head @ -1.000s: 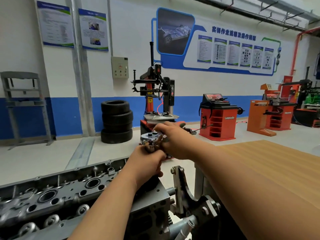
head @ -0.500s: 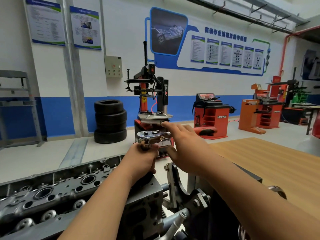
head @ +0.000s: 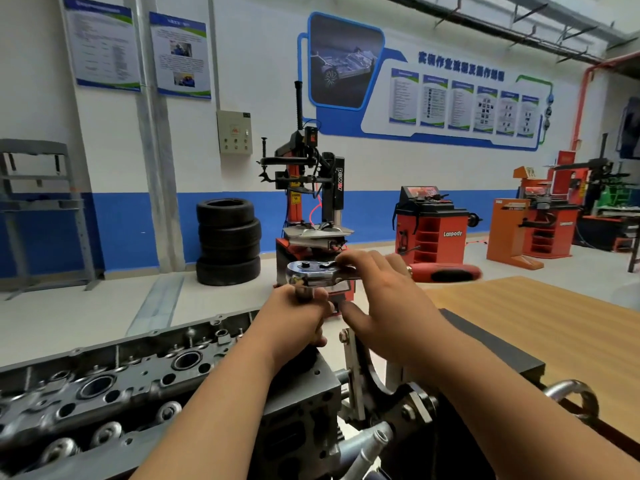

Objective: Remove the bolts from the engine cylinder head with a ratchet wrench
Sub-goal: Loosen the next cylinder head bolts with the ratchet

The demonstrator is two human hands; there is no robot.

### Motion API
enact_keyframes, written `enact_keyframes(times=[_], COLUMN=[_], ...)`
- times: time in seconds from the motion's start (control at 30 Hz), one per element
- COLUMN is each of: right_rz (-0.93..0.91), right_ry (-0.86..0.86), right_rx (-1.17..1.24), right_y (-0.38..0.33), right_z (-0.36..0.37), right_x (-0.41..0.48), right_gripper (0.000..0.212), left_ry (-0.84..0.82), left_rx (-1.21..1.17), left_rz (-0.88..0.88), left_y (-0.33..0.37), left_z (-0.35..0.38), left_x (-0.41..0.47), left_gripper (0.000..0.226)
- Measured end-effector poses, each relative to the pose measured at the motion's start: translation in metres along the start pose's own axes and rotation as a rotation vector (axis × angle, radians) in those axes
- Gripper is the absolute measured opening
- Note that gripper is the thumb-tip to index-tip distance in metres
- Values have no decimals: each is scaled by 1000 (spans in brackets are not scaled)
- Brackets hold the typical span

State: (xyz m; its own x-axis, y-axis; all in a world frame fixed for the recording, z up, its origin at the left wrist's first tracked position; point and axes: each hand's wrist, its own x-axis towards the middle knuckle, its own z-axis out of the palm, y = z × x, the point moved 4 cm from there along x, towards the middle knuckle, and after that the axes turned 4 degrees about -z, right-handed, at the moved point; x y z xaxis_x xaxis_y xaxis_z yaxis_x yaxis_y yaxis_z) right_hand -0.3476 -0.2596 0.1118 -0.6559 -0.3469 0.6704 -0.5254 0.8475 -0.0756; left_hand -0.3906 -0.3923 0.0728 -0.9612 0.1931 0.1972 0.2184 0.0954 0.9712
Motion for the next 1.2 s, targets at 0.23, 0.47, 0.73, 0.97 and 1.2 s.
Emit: enact_keyframes(times=[0.23,0.47,0.73,0.97,1.2], right_rz=[5,46,52,-72,128], right_ry=[-118,-32,5,151,18], right_rx=[347,235,-278,-406,28], right_y=[9,11,-28,-69,17], right_z=[63,60,-19,-24,29], right_x=[78,63,-43,-65,20], right_gripper=[55,53,72,68,63], left_ry=[44,50,70,91,39], left_rx=[21,33,257,287,104], left_rz=[-24,-59,-66,4,22], left_y=[-1,0,2,8,5], left_z=[-4,-3,-3,-4,-2], left_x=[4,3,-2,-5,-4], left_gripper=[34,34,37,20,34])
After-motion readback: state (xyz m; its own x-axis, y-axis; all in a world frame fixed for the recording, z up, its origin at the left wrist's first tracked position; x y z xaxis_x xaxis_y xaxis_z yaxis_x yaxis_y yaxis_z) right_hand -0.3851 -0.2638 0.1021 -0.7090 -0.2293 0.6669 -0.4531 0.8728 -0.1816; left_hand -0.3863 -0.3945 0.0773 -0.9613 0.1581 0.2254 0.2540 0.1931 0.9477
